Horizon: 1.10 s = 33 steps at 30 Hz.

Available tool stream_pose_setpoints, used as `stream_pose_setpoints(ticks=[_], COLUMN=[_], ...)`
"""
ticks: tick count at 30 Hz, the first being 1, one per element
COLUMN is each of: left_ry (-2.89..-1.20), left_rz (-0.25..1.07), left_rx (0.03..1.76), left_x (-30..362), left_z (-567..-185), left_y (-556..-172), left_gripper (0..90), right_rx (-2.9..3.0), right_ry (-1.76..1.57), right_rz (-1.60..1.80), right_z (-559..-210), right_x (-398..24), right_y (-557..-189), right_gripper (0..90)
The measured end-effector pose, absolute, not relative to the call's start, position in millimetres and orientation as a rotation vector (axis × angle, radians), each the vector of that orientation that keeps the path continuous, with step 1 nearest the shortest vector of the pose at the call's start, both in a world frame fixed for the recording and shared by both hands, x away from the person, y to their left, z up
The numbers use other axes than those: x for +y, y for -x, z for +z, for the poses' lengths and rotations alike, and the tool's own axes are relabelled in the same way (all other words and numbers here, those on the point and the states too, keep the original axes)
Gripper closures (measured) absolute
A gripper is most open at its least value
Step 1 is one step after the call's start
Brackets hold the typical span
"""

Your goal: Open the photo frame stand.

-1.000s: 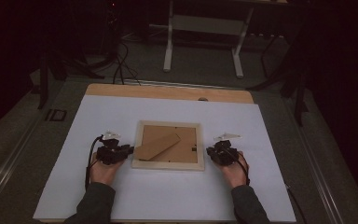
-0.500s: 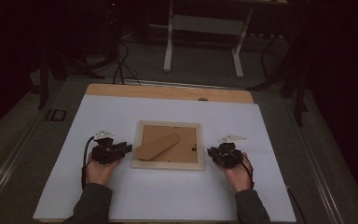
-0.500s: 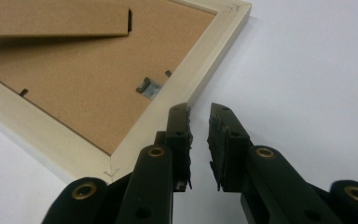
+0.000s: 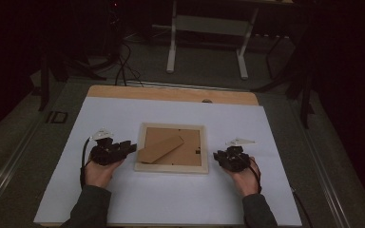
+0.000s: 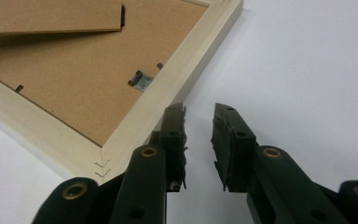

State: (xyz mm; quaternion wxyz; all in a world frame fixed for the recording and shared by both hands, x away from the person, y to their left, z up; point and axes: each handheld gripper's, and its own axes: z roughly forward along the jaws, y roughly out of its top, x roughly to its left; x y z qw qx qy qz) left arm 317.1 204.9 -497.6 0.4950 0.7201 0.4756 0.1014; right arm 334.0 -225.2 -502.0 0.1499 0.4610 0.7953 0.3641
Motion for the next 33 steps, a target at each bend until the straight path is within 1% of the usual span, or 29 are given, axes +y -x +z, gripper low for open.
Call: stream_pose_setpoints(ticks=[6,12,18,21,25,31,33], left_ry=[-1.717,-1.742,-1.774,-1.808,-1.857,-1.879,-1.905], left_rz=[0.252,0.258,0.182,0.137,0.123,0.071,0.055], left_rx=[1.140,1.089,1.029,1.017,1.026,1.044,1.041], left_x=[202,192,182,176,168,164,160], left_z=[-488,-476,-469,-467,-467,-472,-474], left_y=[-321,-329,-341,-348,-355,-365,-368], left_gripper=[62.5,57.3,54.6,50.9,45.8,42.4,39.7], right_rx=[2.282,2.290,2.281,2.279,2.281,2.290,2.294], right_ry=[-1.335,-1.330,-1.328,-1.331,-1.329,-1.321,-1.319], right_rz=[1.052,1.053,1.072,1.077,1.078,1.079,1.076], right_z=[-502,-503,-500,-499,-499,-500,-500], right_x=[-228,-227,-229,-230,-230,-228,-227], right_y=[-335,-336,-336,-336,-336,-335,-335], right_gripper=[72.8,71.4,70.6,70.4,70.0,70.1,69.7])
